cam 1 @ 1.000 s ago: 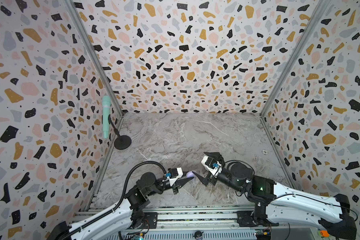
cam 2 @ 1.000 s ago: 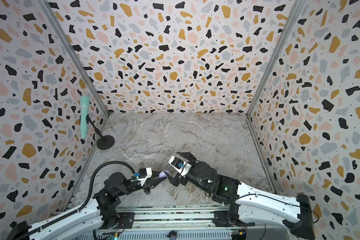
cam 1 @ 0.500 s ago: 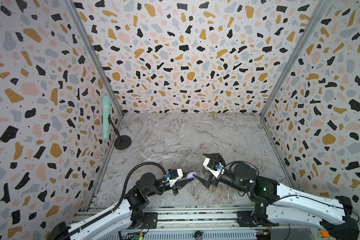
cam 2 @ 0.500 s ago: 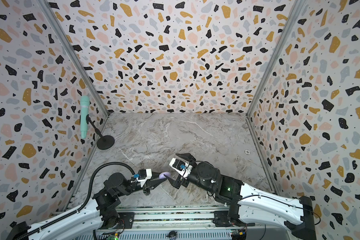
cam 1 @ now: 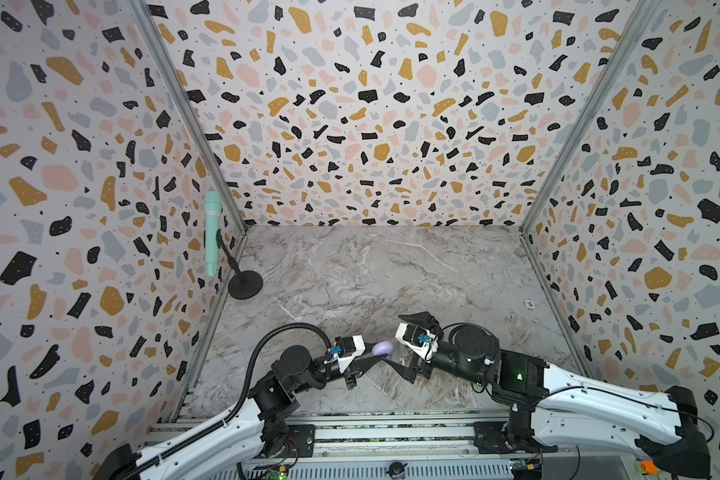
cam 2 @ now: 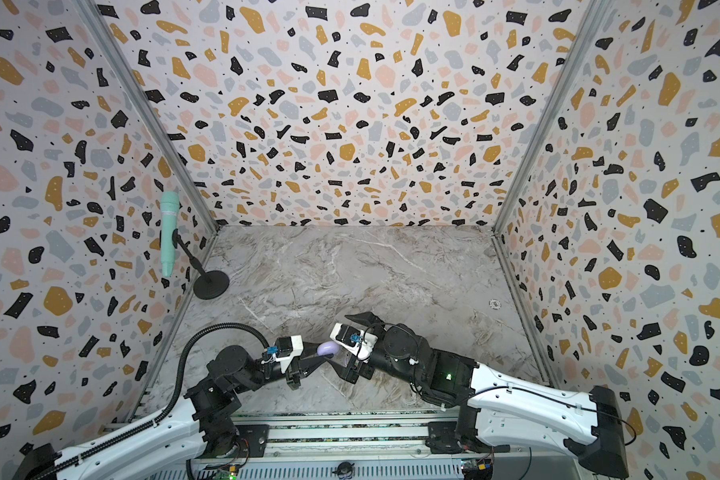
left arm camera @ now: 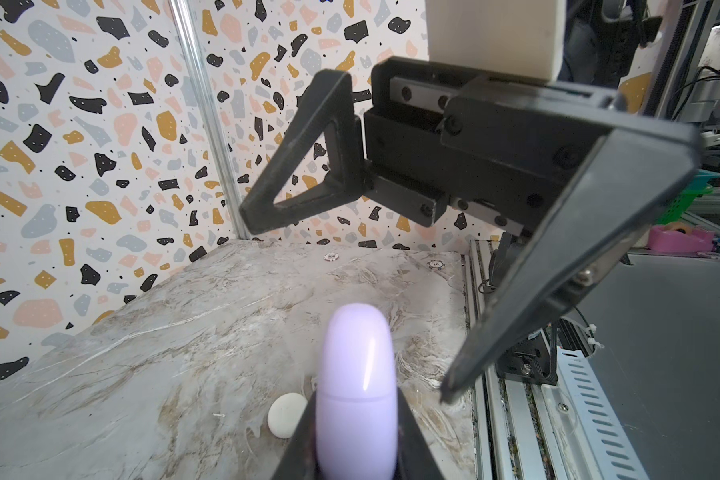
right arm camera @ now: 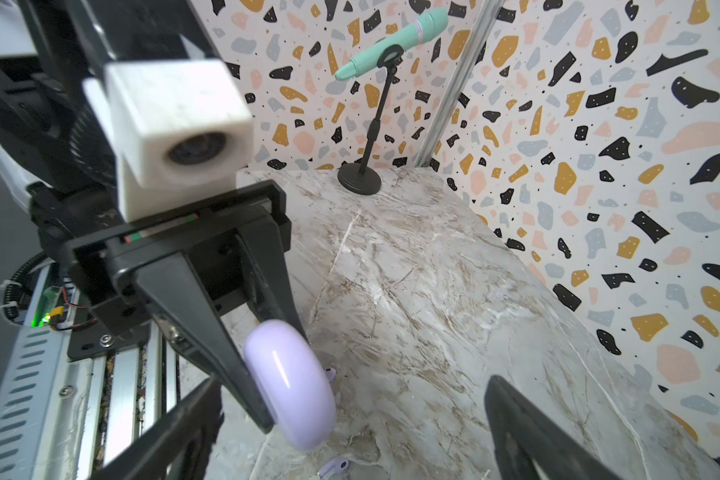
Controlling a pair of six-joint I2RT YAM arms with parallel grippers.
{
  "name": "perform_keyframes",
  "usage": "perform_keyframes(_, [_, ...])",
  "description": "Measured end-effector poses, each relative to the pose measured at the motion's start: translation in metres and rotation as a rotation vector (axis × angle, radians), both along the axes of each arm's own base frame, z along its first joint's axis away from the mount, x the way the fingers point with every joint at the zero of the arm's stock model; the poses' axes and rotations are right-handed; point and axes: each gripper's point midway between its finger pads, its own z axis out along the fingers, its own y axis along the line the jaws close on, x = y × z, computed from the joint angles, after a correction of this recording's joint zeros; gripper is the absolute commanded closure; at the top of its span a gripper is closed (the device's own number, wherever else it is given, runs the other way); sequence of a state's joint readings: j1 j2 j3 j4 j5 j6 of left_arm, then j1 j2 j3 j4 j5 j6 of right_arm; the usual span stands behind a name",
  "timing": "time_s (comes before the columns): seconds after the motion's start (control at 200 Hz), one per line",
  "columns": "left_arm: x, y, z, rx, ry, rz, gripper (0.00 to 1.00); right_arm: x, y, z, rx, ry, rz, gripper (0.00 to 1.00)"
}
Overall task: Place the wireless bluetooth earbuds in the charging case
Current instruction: 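Push the lavender case lid open with the right gripper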
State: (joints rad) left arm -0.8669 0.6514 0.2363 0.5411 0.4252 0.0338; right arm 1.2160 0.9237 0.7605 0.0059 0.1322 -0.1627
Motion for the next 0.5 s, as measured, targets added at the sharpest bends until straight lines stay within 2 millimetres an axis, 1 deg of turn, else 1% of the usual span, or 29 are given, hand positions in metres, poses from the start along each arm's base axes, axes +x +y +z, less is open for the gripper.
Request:
perform_keyframes(0.2, [-0.001, 0.0, 0.0, 0.001, 0.0, -0.003, 1.0, 0.008, -0.003, -0.002, -0.01, -0.01, -0.047, 0.01])
perform_keyframes(0.5, [0.001, 0.001, 0.0, 0.0, 0.0, 0.009, 1.0, 0.012, -0.007, 0.001, -0.008, -0.024, -0.085, 0.01])
